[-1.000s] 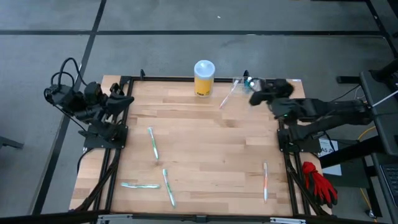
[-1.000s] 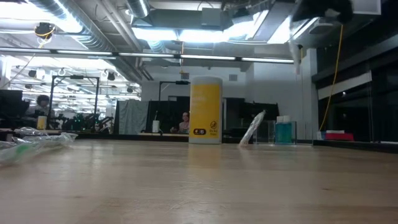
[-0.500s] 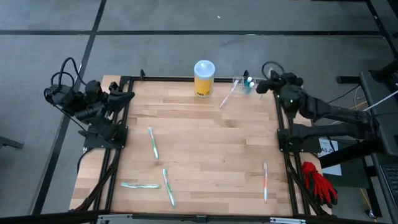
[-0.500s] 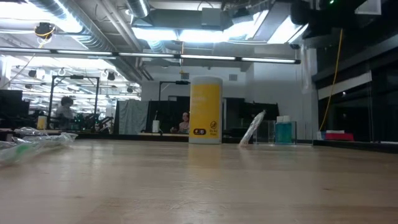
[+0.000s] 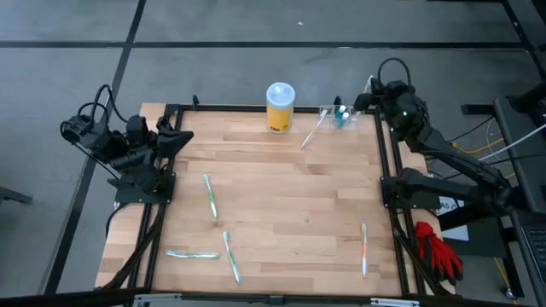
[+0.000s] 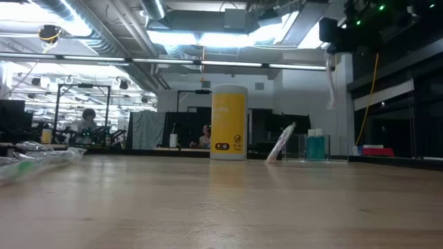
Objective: Pick & Place toothbrushing station
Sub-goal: Put the left orange toothbrush into the transparent organizer
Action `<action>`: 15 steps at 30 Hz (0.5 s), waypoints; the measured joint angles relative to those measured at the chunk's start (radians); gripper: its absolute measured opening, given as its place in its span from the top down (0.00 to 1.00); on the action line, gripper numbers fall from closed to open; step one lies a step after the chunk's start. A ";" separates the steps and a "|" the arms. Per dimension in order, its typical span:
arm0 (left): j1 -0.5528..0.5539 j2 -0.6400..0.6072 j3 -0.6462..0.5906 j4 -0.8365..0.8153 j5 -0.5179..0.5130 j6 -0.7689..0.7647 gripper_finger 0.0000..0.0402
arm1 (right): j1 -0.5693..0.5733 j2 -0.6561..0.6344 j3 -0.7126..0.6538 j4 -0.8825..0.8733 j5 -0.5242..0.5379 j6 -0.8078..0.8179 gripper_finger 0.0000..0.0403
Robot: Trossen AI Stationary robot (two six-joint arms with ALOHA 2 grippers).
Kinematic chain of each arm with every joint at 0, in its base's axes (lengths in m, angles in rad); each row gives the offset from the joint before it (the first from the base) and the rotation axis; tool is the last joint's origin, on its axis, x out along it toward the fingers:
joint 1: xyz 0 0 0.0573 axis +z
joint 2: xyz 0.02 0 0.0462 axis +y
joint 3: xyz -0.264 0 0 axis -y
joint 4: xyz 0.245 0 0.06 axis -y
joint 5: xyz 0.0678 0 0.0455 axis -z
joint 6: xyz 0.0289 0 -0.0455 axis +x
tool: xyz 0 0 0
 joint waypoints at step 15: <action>0.000 0.101 0.000 0.132 -0.034 0.007 0.98 | -0.264 0.160 0.001 0.127 -0.354 -0.079 1.00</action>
